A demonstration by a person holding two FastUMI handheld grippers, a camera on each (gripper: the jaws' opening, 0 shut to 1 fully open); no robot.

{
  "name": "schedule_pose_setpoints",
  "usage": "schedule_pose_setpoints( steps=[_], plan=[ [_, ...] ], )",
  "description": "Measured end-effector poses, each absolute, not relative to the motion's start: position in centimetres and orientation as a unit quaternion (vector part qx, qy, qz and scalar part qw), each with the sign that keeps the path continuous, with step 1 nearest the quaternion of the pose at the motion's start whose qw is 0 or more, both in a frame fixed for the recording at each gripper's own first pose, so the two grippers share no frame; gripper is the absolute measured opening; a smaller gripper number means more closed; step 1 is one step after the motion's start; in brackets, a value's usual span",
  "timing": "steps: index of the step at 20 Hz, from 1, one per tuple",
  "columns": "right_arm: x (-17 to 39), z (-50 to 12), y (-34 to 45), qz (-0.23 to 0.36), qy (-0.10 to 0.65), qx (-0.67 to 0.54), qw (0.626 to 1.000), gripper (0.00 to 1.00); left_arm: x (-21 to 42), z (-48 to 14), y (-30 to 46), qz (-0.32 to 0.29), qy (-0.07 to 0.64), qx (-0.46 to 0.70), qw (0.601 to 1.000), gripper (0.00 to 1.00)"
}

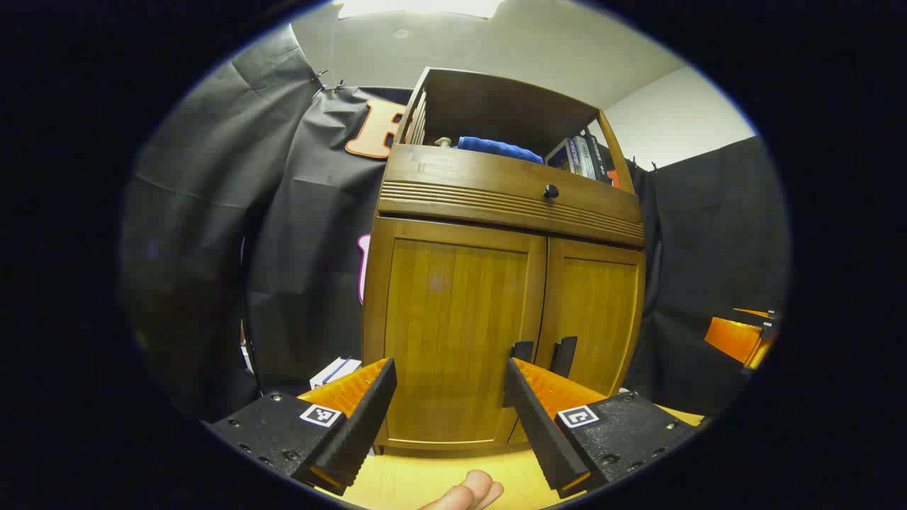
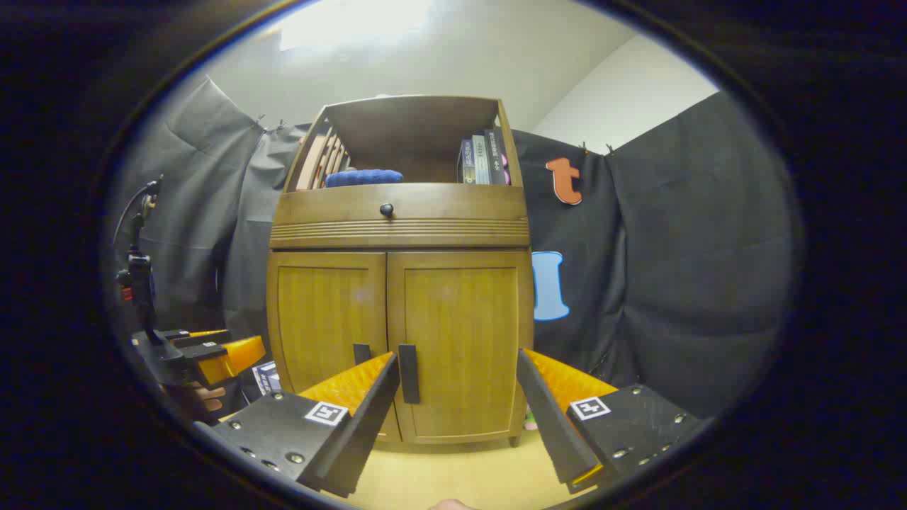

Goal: Open the right door of the double-door shoe cabinet with the right hand, and open the left door with the left hand.

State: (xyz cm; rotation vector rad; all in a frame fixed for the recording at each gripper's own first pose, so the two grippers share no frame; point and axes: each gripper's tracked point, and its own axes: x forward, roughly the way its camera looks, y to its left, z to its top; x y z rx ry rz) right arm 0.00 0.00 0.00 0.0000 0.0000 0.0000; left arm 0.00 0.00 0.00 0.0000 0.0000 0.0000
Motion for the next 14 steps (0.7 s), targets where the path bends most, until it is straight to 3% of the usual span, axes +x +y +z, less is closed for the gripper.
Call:
schedule_pose_setpoints(
  steps=[4,5,6,7,9,10,12,14],
  plan=[
    [0.1,0.2,-1.4,-0.010,-0.001,0.005,1.000,0.93,0.0,0.0,0.0,-0.004,-0.001,0.009,1.000,0.91],
    [0.2,0.2,-1.4,-0.006,-0.002,0.006,1.000,0.93,-0.1,-0.1,-0.1,-0.006,0.000,0.012,1.000,0.95],
    [0.2,0.4,-1.3,-0.001,-0.004,0.007,1.000,1.00,-0.1,0.0,-0.2,-0.008,-0.001,0.014,1.000,0.91],
    [0.4,0.3,-1.3,0.002,-0.004,0.007,1.000,0.94,-0.1,0.1,-0.3,-0.009,-0.003,0.014,1.000,0.91],
    [0.7,0.1,-1.6,0.000,-0.002,0.007,1.000,0.98,-0.2,0.1,-0.1,-0.003,-0.003,0.018,1.000,0.95],
    [0.8,0.0,-1.5,0.002,-0.001,0.008,1.000,0.98,-0.2,0.0,0.0,0.000,-0.004,0.022,1.000,0.91],
    [1.1,0.0,-0.7,0.014,-0.002,0.007,1.000,0.98,-0.2,0.0,0.0,0.000,-0.003,0.028,1.000,0.95],
    [1.6,0.0,-1.0,0.010,-0.002,-0.004,1.000,0.94,-0.2,0.1,0.1,0.003,-0.003,0.031,1.000,0.91]
  ],
)
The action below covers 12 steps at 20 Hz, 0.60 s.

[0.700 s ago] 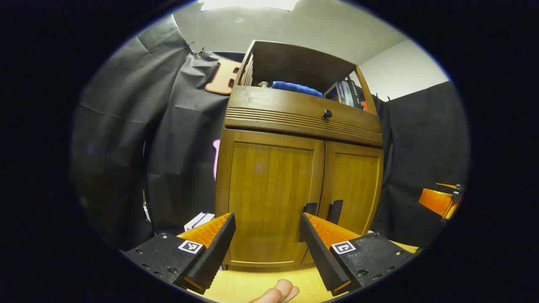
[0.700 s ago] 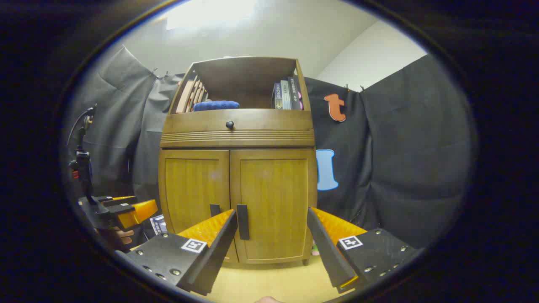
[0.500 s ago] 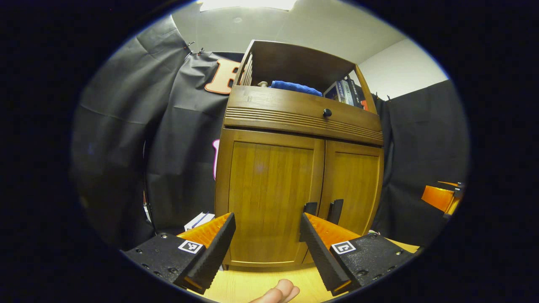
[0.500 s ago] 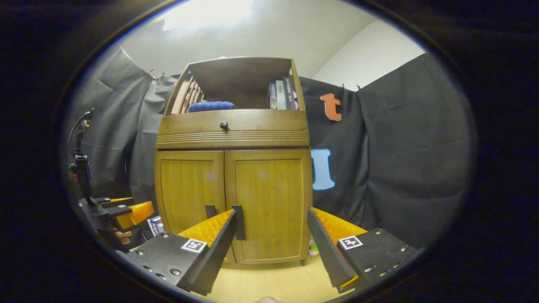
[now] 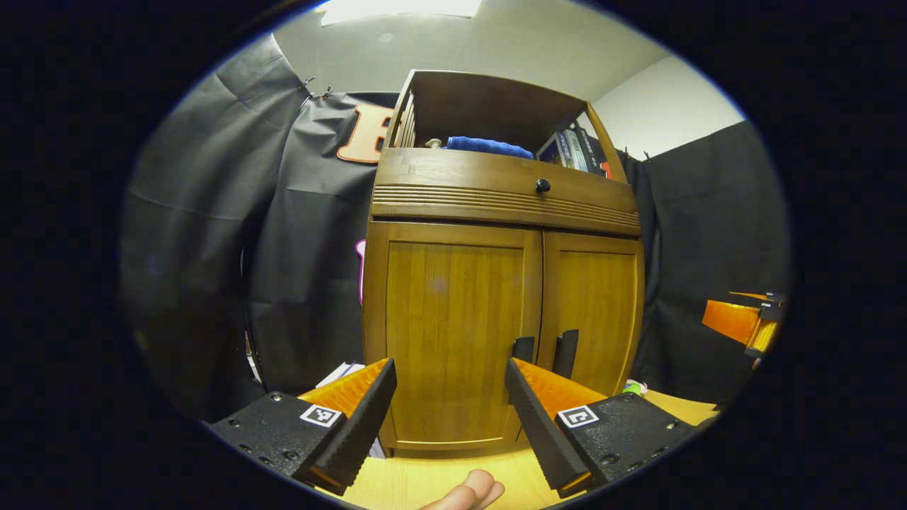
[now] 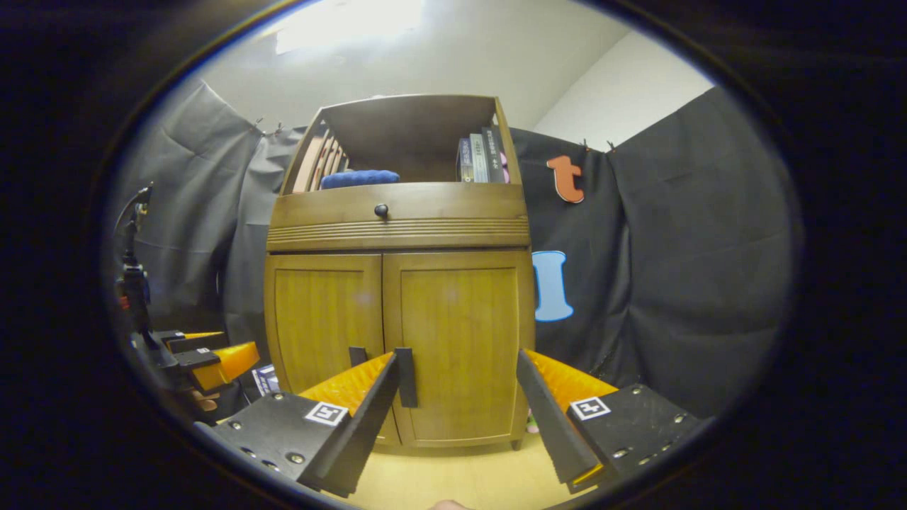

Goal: Open the right door of the double-door shoe cabinet with the right hand, and open the left door with the left hand.

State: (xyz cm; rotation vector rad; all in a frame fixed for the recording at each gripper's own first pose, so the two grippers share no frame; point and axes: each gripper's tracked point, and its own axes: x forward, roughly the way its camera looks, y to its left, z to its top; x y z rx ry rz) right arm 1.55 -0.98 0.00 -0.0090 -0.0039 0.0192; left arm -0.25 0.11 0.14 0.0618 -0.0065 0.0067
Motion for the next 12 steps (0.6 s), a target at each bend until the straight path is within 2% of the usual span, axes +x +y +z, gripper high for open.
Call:
schedule_pose_setpoints(
  steps=[2,3,4,5,6,9,10,11,12],
  plan=[
    [2.1,0.2,-0.3,0.015,-0.005,-0.012,1.000,0.94,-0.2,0.3,0.5,0.008,-0.007,0.033,0.999,0.91],
    [2.6,0.0,0.2,0.020,-0.004,-0.014,1.000,0.94,-0.2,0.4,0.6,0.009,-0.007,0.034,0.999,0.95],
    [3.1,-0.2,0.7,0.025,-0.002,-0.016,1.000,0.98,-0.2,0.4,0.7,0.011,-0.007,0.034,0.999,0.95],
    [3.7,-0.5,0.8,0.026,0.002,-0.017,1.000,0.94,-0.2,0.5,0.8,0.012,-0.007,0.035,0.999,0.95],
    [4.3,-0.7,0.9,0.027,0.004,-0.014,1.000,0.93,-0.2,0.6,0.9,0.013,-0.009,0.035,0.999,0.91],
    [6.8,-2.1,2.5,0.045,0.020,0.007,0.999,0.98,-0.2,0.8,1.5,0.019,-0.009,0.034,0.999,0.91],
    [7.8,-2.9,2.8,0.046,0.031,0.009,0.998,0.94,-0.1,0.9,1.8,0.021,-0.010,0.031,0.999,0.91],
    [8.9,-3.6,3.1,0.049,0.041,0.008,0.998,0.94,-0.1,1.0,1.9,0.021,-0.009,0.026,0.999,0.91],
    [10.0,-4.4,3.5,0.051,0.050,0.005,0.997,0.98,-0.1,1.0,2.0,0.020,-0.009,0.023,0.999,0.91]
  ],
)
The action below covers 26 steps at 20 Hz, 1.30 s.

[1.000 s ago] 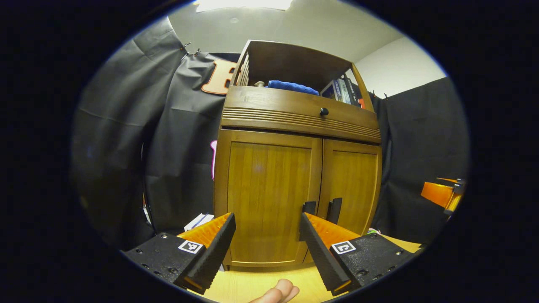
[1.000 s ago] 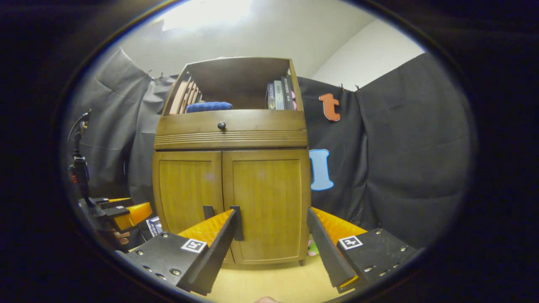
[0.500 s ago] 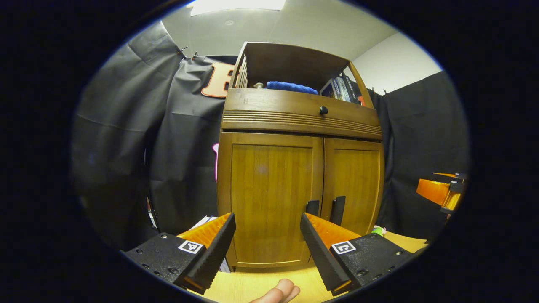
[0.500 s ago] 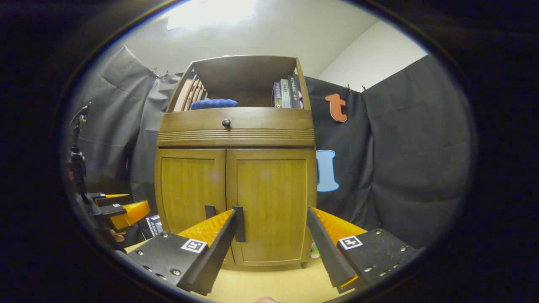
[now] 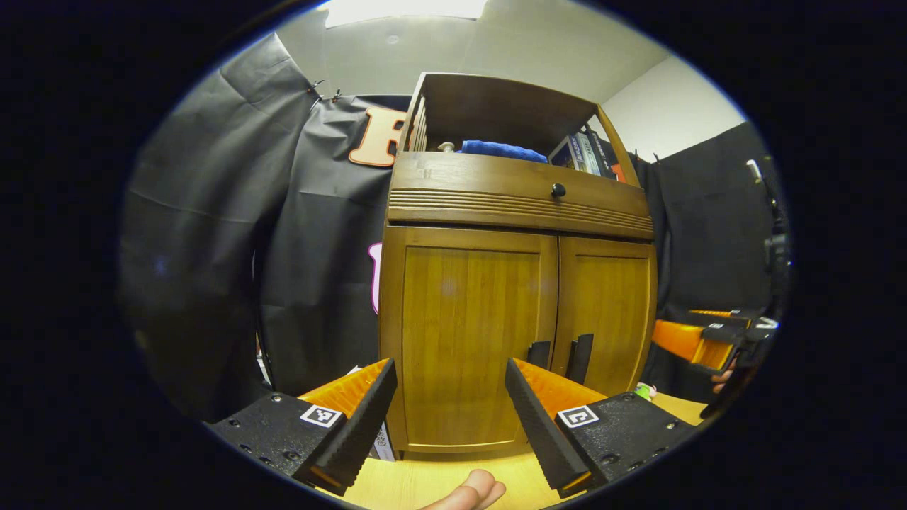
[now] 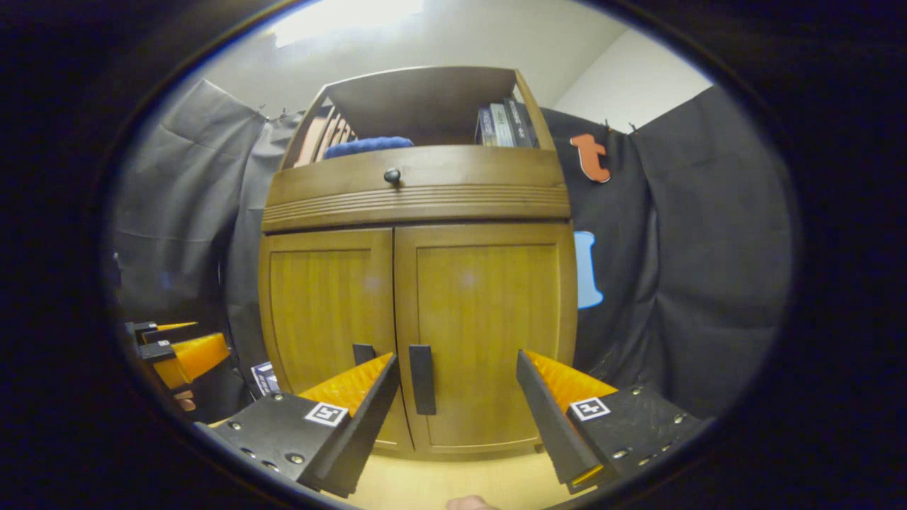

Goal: Open the right door of the double-door shoe cabinet with the right hand, and open the left door with the left hand.

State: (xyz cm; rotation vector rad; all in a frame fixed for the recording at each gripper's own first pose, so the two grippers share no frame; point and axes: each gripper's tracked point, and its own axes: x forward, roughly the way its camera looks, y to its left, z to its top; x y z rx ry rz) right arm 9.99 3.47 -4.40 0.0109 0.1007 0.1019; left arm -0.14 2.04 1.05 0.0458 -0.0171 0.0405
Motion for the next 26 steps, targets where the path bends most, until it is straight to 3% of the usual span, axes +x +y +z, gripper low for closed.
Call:
schedule_pose_setpoints(
  steps=[2,3,9,12,13,14,16,19,20,21,22,23,26],
  plan=[
    [11.8,-6.1,4.7,0.059,0.066,-0.003,0.996,0.94,-0.2,1.2,2.5,0.022,-0.009,0.019,1.000,0.91],
    [12.6,-7.1,5.2,0.063,0.072,-0.005,0.995,0.98,-0.3,1.4,2.7,0.022,-0.011,0.016,1.000,0.91],
    [16.5,-10.7,7.9,0.076,0.106,-0.002,0.991,0.94,-0.2,2.0,4.2,0.025,-0.015,0.002,1.000,0.91],
    [17.9,-12.1,8.7,0.074,0.119,0.005,0.990,0.98,-0.2,1.9,4.7,0.030,-0.012,0.000,0.999,0.91],
    [18.6,-12.6,8.8,0.073,0.122,0.003,0.990,0.98,-0.2,1.9,4.7,0.030,-0.013,0.002,0.999,0.95],
    [19.1,-13.1,9.1,0.072,0.126,-0.001,0.989,0.93,-0.2,1.8,4.6,0.028,-0.013,0.003,1.000,0.95],
    [20.3,-13.9,9.7,0.075,0.132,0.001,0.988,0.94,-0.3,1.7,3.8,0.021,-0.010,0.007,1.000,0.95],
    [21.1,-14.4,10.2,0.089,0.135,0.016,0.987,0.54,-0.4,1.3,2.8,0.016,-0.008,0.017,1.000,0.91],
    [21.7,-14.6,10.3,0.099,0.132,0.005,0.986,0.40,-0.5,1.2,2.1,0.010,-0.009,0.021,1.000,0.95],
    [21.6,-14.5,10.4,0.109,0.133,0.002,0.985,0.25,-0.7,1.0,1.3,0.000,-0.009,0.025,1.000,0.91],
    [21.1,-14.6,10.3,0.114,0.133,0.006,0.985,0.25,-0.8,0.8,0.6,-0.009,-0.007,0.031,0.999,0.95],
    [21.0,-14.4,10.2,0.116,0.133,0.016,0.984,0.24,-0.9,0.8,0.0,-0.016,-0.007,0.033,0.999,0.91],
    [20.4,-14.3,10.2,0.119,0.130,0.001,0.984,0.25,-1.1,0.8,-0.8,-0.022,-0.007,0.035,0.999,0.91]
  ],
)
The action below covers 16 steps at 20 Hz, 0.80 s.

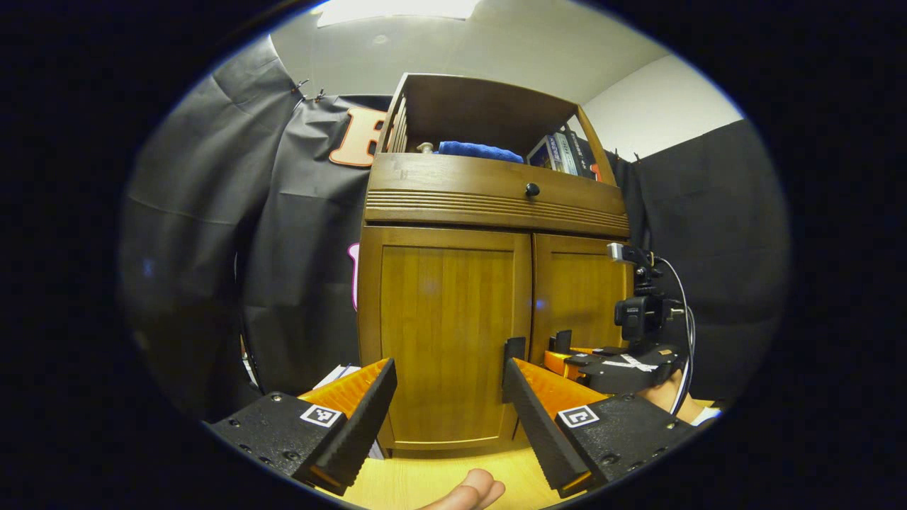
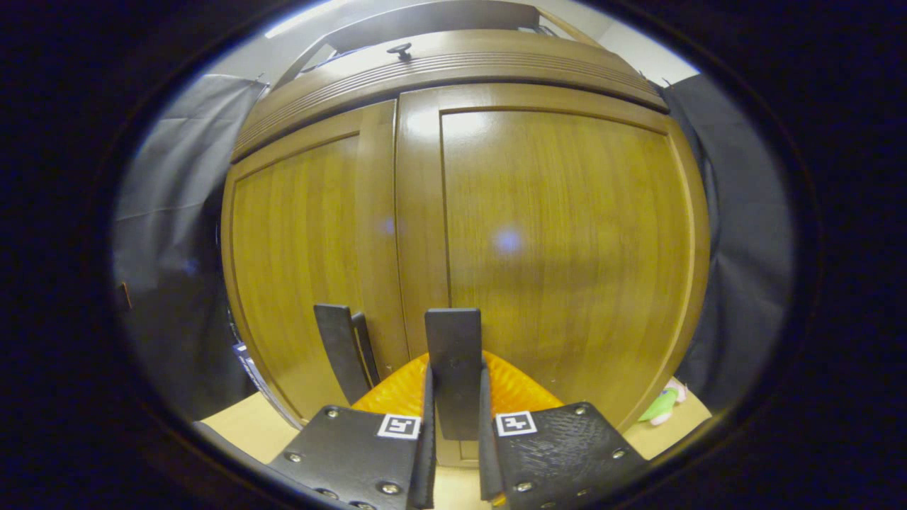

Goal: Open the right door of the double-door shoe cabinet with the right hand, and open the left door with the left hand.

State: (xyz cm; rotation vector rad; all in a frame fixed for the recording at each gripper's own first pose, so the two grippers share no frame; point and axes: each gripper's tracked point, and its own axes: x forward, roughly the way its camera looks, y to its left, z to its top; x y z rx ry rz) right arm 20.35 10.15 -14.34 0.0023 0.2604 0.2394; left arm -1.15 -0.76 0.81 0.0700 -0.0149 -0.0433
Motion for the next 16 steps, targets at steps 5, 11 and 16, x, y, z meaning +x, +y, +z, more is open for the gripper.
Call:
schedule_pose_setpoints(
  steps=[5,11,16],
  plan=[
    [19.5,-12.8,8.9,0.142,0.136,0.014,0.980,0.24,-1.8,1.4,-0.1,-0.008,-0.022,0.038,0.999,0.95],
    [18.9,-10.3,7.5,0.163,0.137,0.023,0.977,0.25,-1.6,1.2,-0.3,-0.010,-0.018,0.038,0.999,0.91],
    [18.0,-8.8,6.9,0.178,0.136,0.027,0.974,0.24,-0.8,0.7,0.4,-0.002,-0.010,0.041,0.999,0.91]
  ],
)
